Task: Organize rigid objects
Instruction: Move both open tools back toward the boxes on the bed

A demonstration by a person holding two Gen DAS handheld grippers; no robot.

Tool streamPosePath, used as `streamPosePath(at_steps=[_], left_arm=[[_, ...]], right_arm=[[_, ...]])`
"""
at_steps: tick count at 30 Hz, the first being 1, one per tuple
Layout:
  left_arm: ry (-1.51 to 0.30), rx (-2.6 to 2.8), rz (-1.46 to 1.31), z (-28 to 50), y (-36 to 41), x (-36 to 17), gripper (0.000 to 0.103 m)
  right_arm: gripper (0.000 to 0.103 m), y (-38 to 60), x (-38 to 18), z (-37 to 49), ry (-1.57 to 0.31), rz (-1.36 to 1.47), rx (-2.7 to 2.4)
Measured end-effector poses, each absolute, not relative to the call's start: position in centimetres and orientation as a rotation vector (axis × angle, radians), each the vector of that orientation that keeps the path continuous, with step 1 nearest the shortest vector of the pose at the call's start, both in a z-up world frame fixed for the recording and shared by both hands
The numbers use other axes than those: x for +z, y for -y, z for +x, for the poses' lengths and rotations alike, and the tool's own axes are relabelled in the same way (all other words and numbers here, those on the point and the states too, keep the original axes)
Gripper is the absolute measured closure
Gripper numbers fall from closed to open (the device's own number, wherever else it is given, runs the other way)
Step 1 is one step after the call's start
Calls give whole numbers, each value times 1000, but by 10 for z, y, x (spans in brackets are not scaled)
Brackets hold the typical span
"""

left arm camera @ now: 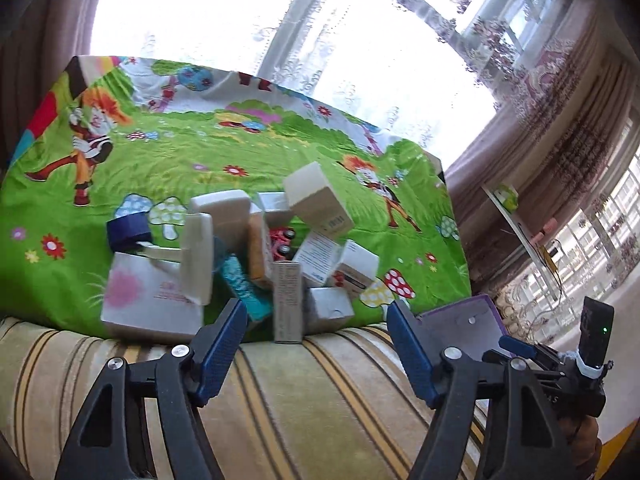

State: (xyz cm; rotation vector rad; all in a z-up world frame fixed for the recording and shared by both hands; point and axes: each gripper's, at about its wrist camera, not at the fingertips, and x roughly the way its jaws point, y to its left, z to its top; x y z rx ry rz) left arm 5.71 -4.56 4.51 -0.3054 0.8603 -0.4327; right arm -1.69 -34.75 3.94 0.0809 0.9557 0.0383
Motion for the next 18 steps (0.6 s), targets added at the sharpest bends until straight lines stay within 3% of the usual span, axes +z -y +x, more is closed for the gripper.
streamPosePath(at_steps=[13, 18], left_arm=[[-997, -198, -169, 109, 35, 20, 35], [-1029, -155, -136, 124, 40, 6, 47]], right_arm=[[19, 314, 46, 28, -952, 52, 133], [18, 298, 43, 47, -968, 19, 171]])
